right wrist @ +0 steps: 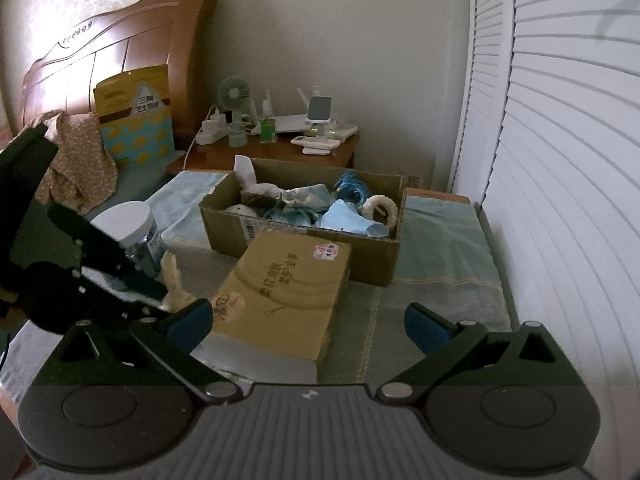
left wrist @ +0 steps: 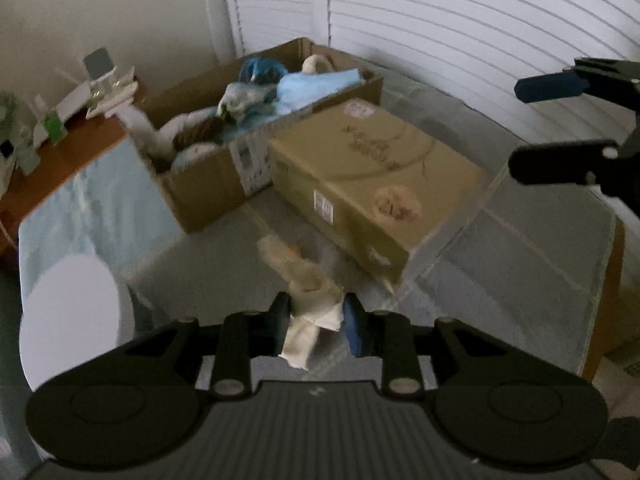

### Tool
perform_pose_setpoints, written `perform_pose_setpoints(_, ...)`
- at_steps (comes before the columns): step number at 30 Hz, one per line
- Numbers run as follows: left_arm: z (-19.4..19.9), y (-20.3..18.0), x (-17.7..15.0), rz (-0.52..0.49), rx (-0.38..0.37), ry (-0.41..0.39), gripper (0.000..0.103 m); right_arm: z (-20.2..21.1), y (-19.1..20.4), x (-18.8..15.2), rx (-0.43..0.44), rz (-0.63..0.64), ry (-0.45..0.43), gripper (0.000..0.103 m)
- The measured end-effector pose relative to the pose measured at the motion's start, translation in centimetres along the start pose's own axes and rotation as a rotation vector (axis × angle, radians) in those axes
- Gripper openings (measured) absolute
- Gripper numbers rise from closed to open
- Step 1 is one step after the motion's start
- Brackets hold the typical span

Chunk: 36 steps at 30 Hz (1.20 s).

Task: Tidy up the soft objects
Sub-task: 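Lift the beige knotted cloth off the floor with the left tool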

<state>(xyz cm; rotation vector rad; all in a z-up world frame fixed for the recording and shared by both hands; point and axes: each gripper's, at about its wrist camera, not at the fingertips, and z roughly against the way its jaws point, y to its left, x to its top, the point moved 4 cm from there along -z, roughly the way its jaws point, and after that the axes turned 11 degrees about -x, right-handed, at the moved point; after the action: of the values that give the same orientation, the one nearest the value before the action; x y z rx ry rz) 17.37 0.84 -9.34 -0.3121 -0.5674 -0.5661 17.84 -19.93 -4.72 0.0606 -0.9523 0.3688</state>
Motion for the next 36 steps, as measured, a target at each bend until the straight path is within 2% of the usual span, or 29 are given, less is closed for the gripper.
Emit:
perform_pose_setpoints(3,0.1,-0.1,-0.6,0.005,0.019,-0.013,0.046,0.1,0.2,0.0,0.003,0.006,0.000,0.103)
perform_pose_setpoints(5,0.4,-0.2,-0.8,0.001,0.036,-0.036,0.066,0.2,0.5,0.1,0.002,0.013,-0.001,0.103)
perform_pose_setpoints(7,0.7,-0.3,-0.9,0.003,0.056,-0.066,0.072,0.3,0.6,0.1,0.005,0.017,-0.002,0.103)
perform_pose_setpoints(9,0.8,-0.4,-0.8,0.008,0.064,-0.090,0.072,0.4,0.8,0.2,0.006,0.021,-0.002,0.103)
perform_pose_setpoints(14,0.4,-0.3,-0.9,0.052,0.047,-0.118,0.070,0.3,1.2,0.1,0.005,0.034,0.005,0.103)
perform_pose_setpoints(15,0.3,-0.4,-1.0,0.049,0.041,-0.115,0.069,0.4,1.3,0.1,0.006,0.037,0.006,0.103)
perform_pose_setpoints(18,-0.3,-0.4,-1.1,0.031,0.043,-0.102,0.058,0.5,1.5,0.2,0.005,0.045,0.003,0.103)
perform_pose_setpoints(22,-0.9,-0.6,-1.3,0.014,0.040,-0.091,0.058,0.5,1.6,0.1,0.009,0.043,0.003,0.103)
perform_pose_setpoints(26,-1.2,-0.5,-1.5,0.020,0.027,-0.085,0.042,0.5,1.8,0.0,0.006,0.051,0.008,0.103)
perform_pose_setpoints(29,-1.3,-0.3,-1.6,0.032,0.027,-0.084,0.035,0.5,1.8,0.0,0.006,0.050,0.009,0.103)
perform_pose_setpoints(32,-1.1,-0.2,-1.6,0.031,0.019,-0.084,0.028,0.5,1.9,0.0,0.007,0.052,0.011,0.103)
perform_pose_setpoints(36,-0.7,-0.4,-1.7,0.029,0.015,-0.084,0.027,0.5,2.2,0.0,0.014,0.059,0.011,0.103)
